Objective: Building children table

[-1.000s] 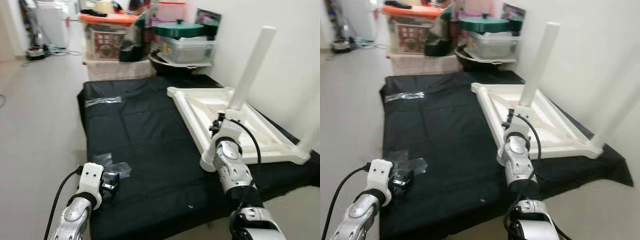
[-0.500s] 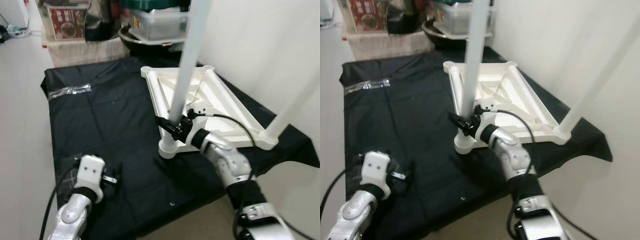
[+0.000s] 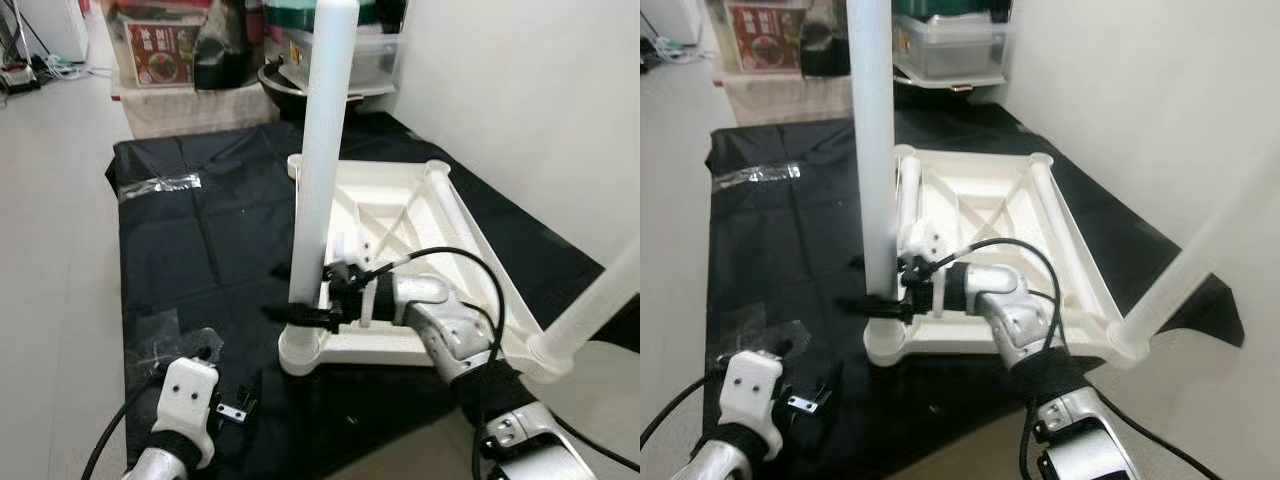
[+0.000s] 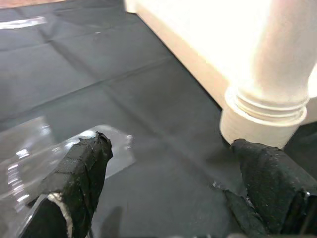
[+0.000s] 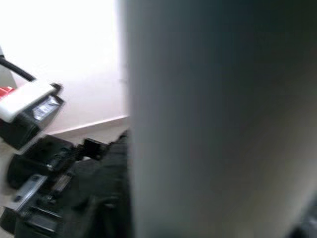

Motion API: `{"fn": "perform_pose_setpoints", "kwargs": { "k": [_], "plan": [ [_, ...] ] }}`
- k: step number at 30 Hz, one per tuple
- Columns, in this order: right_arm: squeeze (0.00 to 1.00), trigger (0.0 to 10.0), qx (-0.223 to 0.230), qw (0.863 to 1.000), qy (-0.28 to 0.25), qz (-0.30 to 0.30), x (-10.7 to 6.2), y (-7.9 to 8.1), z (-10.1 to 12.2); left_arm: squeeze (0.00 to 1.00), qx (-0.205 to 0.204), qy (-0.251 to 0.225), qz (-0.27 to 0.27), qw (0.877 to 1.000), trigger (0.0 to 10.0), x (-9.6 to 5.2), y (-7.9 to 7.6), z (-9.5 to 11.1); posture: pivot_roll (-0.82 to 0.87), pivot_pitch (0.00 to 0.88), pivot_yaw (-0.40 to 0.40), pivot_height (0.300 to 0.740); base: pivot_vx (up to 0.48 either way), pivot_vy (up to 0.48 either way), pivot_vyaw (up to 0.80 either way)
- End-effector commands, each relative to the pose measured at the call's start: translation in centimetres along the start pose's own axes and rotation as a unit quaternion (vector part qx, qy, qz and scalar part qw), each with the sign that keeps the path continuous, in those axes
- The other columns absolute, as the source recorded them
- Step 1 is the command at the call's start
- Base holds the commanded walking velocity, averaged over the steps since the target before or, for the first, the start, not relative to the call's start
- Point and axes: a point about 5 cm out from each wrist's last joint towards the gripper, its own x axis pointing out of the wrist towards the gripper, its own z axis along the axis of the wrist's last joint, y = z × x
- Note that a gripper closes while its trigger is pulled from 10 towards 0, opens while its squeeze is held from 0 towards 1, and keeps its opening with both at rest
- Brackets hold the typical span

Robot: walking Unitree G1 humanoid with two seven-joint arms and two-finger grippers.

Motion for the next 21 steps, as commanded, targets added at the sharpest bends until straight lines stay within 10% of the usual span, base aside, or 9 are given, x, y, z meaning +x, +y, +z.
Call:
{"fn": "perform_pose_setpoints", "kwargs": {
  "k": [1,4,7,11,16,17,19,20,21],
  "plan": [
    [0.0,0.0,-0.012,0.998,0.007,-0.055,0.0,-0.6,-0.1,0.0,0.0,-0.002,0.027,1.0,10.0,-0.2,0.2,0.3,0.11,0.0,-0.095,0.74,0.0,0.0,0.0],
    [0.0,0.0,0.002,0.975,0.025,-0.22,-0.5,-2.7,-0.8,0.0,-0.001,-0.008,0.097,0.995,10.0,-1.3,0.7,0.8,0.11,0.0,-0.093,0.74,0.0,0.0,0.0],
    [0.0,0.0,0.071,0.819,0.107,-0.56,-6.4,-4.8,-4.3,0.0,-0.013,0.003,0.184,0.983,10.0,-4.0,0.9,0.9,0.12,0.0,-0.1,0.74,0.0,0.0,0.0],
    [0.0,0.0,0.064,0.761,0.141,-0.63,-9.3,-3.1,-5.6,0.0,-0.017,0.01,0.216,0.976,10.0,-5.0,1.0,1.0,0.13,0.0,-0.105,0.74,0.0,0.0,0.0],
    [0.0,0.0,0.034,0.759,0.154,-0.632,-9.9,-1.1,-4.3,0.0,-0.019,0.014,0.222,0.975,10.0,-5.2,1.0,1.0,0.1,0.0,-0.094,0.74,0.0,0.0,0.0],
    [0.0,10.0,0.026,0.768,0.152,-0.622,-9.7,-1.0,-3.8,0.0,-0.018,0.013,0.218,0.976,10.0,-5.0,1.0,1.0,0.1,0.0,-0.094,0.74,0.0,0.0,0.0],
    [0.0,10.0,0.034,0.803,0.111,-0.584,-9.1,-0.9,-2.8,0.0,-0.011,0.006,0.207,0.978,10.0,-4.1,0.8,1.1,0.08,0.0,-0.084,0.74,0.0,0.0,0.0],
    [0.71,10.0,0.04,0.819,0.079,-0.567,-8.7,-0.8,-2.2,0.0,-0.01,0.003,0.198,0.98,10.0,-3.7,0.7,1.0,0.08,0.0,-0.084,0.74,0.0,0.0,0.0],
    [1.0,10.0,0.045,0.844,0.048,-0.532,-7.9,-0.6,-1.6,0.0,-0.009,0.003,0.188,0.982,10.0,-3.4,0.5,1.0,0.07,0.0,-0.079,0.74,0.0,0.0,0.0]
  ]
}}
